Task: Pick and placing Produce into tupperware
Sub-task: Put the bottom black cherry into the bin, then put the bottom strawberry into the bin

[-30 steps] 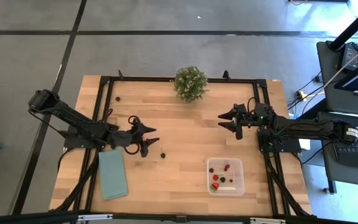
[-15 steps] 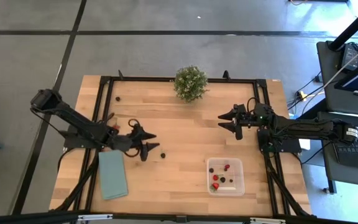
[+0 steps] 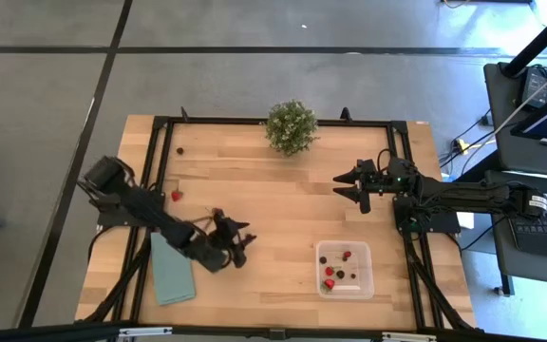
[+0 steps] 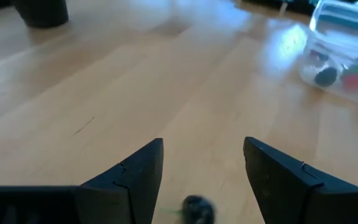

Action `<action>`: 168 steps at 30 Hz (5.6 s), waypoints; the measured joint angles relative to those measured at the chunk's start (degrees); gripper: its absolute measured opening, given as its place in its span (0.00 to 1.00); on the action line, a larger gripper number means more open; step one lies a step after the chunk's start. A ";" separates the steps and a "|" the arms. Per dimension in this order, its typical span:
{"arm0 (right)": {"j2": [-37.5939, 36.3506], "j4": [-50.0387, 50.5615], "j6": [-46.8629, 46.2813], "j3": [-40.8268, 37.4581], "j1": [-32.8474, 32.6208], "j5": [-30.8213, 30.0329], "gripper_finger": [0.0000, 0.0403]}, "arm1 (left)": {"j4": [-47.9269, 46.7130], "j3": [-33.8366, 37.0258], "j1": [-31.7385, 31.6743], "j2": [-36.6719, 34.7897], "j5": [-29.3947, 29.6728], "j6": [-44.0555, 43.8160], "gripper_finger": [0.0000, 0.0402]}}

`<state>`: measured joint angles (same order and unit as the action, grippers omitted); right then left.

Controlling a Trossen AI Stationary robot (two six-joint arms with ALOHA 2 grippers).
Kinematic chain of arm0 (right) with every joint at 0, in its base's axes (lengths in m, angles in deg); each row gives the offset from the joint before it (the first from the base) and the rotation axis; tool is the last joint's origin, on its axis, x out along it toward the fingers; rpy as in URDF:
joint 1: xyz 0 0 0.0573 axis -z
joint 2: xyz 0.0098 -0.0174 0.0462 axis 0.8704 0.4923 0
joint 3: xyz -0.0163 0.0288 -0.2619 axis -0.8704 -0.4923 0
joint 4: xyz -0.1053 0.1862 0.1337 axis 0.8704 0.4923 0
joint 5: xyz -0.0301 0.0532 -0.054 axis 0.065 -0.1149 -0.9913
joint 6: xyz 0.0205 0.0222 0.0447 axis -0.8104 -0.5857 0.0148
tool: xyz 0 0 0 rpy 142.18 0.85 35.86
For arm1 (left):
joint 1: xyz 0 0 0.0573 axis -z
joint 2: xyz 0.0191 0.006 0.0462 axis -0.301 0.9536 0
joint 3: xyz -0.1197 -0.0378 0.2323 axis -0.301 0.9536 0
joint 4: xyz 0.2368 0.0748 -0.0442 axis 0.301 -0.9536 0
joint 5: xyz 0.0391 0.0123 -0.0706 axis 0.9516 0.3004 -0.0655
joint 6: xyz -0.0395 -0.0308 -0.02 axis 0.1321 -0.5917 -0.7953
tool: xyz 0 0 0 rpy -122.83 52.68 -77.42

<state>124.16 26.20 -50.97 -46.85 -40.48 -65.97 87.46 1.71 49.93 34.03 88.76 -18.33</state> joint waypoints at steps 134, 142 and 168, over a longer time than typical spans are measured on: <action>0.02 6.38 1.18 0.02 0.00 0.00 0.56 | -4.02 -55.06 -18.51 34.88 -55.15 41.92 0.26; 0.01 6.39 -0.06 0.02 0.00 0.00 0.56 | -4.02 -55.03 -18.80 35.66 -55.22 40.56 0.31; 0.00 6.46 0.09 0.01 -0.01 0.00 0.56 | -4.35 -54.97 -21.92 31.33 -55.13 41.75 0.46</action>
<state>124.16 32.67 -50.88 -46.84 -40.49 -65.97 83.11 -53.26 28.01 65.36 33.62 23.42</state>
